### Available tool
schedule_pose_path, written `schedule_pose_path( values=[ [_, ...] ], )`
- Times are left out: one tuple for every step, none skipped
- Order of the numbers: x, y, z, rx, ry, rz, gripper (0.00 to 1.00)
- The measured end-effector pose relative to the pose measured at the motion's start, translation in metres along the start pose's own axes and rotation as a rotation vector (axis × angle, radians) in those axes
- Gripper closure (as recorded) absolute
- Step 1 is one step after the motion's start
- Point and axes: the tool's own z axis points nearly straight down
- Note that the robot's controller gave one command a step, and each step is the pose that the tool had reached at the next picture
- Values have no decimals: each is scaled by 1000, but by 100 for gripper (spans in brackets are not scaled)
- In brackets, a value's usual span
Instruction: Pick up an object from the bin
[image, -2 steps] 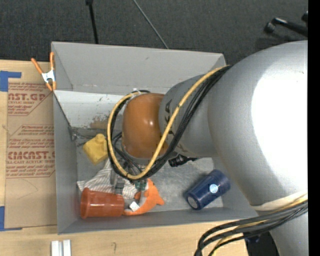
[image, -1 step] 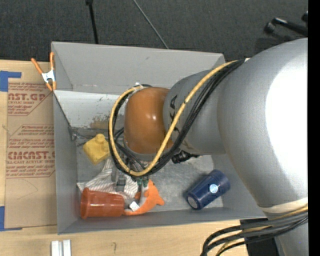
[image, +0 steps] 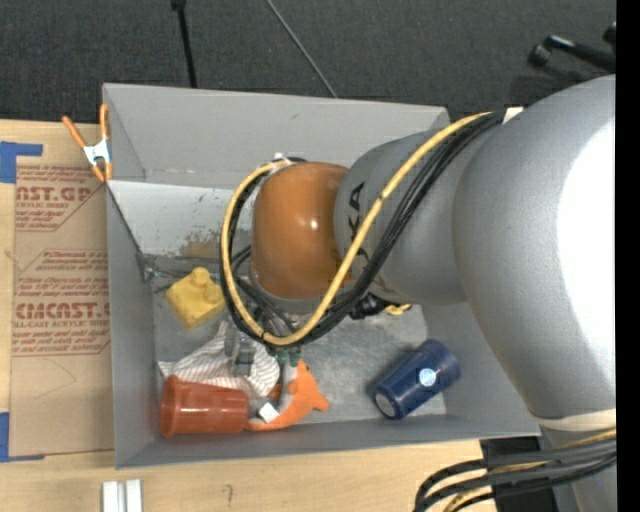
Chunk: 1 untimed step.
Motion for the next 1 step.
schedule_pose_path(
  values=[
    [0, 0, -17, -1, -2, 0, 100]
  ],
)
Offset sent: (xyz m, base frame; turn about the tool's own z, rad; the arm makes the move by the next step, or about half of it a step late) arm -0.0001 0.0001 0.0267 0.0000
